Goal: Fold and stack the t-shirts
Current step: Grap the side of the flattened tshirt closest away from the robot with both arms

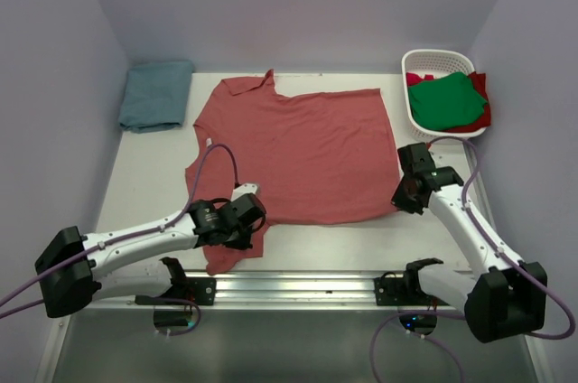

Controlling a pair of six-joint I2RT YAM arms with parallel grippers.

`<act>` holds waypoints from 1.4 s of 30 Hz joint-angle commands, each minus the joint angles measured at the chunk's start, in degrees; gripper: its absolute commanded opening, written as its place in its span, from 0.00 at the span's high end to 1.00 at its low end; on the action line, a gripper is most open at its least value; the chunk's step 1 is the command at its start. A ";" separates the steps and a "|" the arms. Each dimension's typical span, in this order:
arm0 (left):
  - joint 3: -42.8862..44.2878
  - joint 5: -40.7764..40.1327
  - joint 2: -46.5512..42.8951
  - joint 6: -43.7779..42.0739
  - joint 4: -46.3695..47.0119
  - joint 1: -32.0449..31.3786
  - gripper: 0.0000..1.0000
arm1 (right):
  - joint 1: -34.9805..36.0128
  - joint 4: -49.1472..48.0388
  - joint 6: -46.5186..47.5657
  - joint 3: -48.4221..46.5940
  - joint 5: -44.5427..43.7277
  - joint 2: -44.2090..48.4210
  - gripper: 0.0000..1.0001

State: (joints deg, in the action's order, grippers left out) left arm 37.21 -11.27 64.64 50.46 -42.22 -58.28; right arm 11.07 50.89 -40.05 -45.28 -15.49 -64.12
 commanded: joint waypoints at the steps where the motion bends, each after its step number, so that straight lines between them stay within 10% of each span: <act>1: 3.57 -2.35 -2.59 1.66 -3.31 -0.34 0.98 | 0.00 3.59 -1.17 -0.43 3.26 5.04 1.00; 7: 4.01 -0.51 -0.49 1.75 -7.17 -0.34 0.77 | 0.09 4.13 -0.82 -0.51 3.27 6.55 1.00; 11: 3.83 0.99 1.01 2.71 -14.54 -0.43 0.27 | 0.09 2.55 -0.29 0.10 4.58 5.41 1.00; 13: 4.36 0.98 0.05 2.98 -18.77 -0.52 0.21 | 0.09 1.32 -0.11 0.63 4.94 5.49 1.00; 21: 10.60 2.30 0.66 5.62 -31.52 -2.62 0.25 | 0.09 -1.94 1.38 2.12 6.69 3.21 1.00; 42: 2.95 1.86 16.13 -6.86 -18.43 6.68 0.45 | 0.09 -3.08 3.23 1.68 7.14 5.41 1.00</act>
State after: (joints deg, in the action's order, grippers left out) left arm 40.32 -8.58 82.56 46.74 -63.57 -53.36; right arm 11.14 48.73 -37.87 -43.38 -9.21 -60.20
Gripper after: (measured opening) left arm 0.558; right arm 0.014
